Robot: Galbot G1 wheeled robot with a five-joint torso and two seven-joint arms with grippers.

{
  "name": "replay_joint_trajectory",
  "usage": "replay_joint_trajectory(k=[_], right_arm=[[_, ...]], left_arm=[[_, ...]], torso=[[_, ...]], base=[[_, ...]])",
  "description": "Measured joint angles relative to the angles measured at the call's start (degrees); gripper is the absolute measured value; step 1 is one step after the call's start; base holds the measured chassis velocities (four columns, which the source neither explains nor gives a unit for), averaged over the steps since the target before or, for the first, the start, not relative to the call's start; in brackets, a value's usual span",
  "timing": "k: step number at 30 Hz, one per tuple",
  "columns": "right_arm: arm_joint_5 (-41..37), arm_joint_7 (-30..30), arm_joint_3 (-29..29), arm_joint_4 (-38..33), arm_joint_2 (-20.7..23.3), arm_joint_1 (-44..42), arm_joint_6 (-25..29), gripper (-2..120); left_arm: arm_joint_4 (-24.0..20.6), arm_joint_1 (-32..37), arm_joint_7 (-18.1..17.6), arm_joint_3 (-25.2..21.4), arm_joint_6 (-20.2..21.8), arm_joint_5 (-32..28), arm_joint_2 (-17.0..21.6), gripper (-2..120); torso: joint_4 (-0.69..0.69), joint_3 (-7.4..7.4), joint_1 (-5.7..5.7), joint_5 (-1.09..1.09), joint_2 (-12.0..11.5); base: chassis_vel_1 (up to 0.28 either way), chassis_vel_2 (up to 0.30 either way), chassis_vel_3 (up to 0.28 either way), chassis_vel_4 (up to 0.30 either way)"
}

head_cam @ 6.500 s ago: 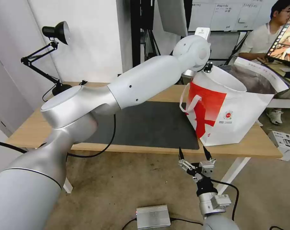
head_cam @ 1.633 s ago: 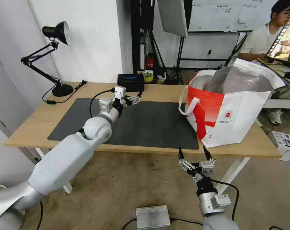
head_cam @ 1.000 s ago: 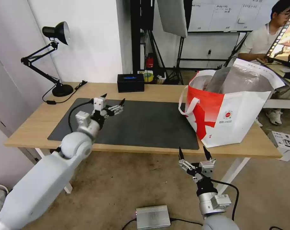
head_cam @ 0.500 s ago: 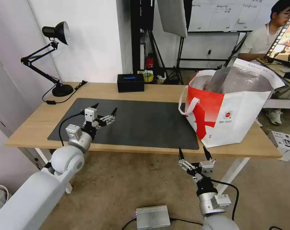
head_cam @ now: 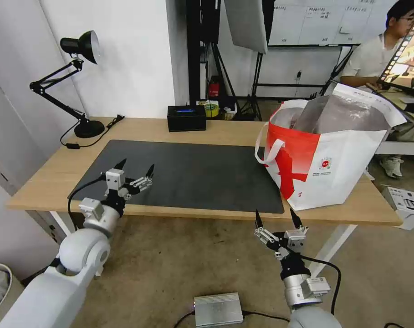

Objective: Pick up the trash from the table and place it into the takeout bag.

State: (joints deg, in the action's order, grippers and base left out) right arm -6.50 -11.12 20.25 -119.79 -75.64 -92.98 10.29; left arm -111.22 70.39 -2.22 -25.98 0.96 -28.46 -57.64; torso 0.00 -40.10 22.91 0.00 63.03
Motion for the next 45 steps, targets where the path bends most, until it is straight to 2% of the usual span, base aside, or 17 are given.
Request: replay_joint_trajectory(k=[12, 17, 28, 45], right_arm=[[0.0, 0.0, 0.0, 0.0, 0.0, 0.0, 0.0, 100], [0.0, 0.0, 0.0, 0.0, 0.0, 0.0, 0.0, 100], [0.0, 0.0, 0.0, 0.0, 0.0, 0.0, 0.0, 100], [0.0, 0.0, 0.0, 0.0, 0.0, 0.0, 0.0, 100]], left_arm=[[-3.5, 13.5, 3.8, -8.7, -3.6, 3.9, -6.8, 100], [-4.2, 15.9, 4.8, -10.6, -4.6, 5.1, -8.1, 100], [-6.0, 19.6, 6.6, -12.2, -6.6, 9.6, -12.5, 100], [-6.6, 20.1, 7.7, -12.3, -7.5, 9.2, -13.0, 100]], torso=[[0.01, 0.0, 0.0, -0.01, 0.0], [0.0, 0.0, 0.0, -0.01, 0.0], [0.0, 0.0, 0.0, 0.0, 0.0], [0.0, 0.0, 0.0, 0.0, 0.0]], base=[[0.0, 0.0, 0.0, 0.0], [0.0, 0.0, 0.0, 0.0], [0.0, 0.0, 0.0, 0.0], [0.0, 0.0, 0.0, 0.0]])
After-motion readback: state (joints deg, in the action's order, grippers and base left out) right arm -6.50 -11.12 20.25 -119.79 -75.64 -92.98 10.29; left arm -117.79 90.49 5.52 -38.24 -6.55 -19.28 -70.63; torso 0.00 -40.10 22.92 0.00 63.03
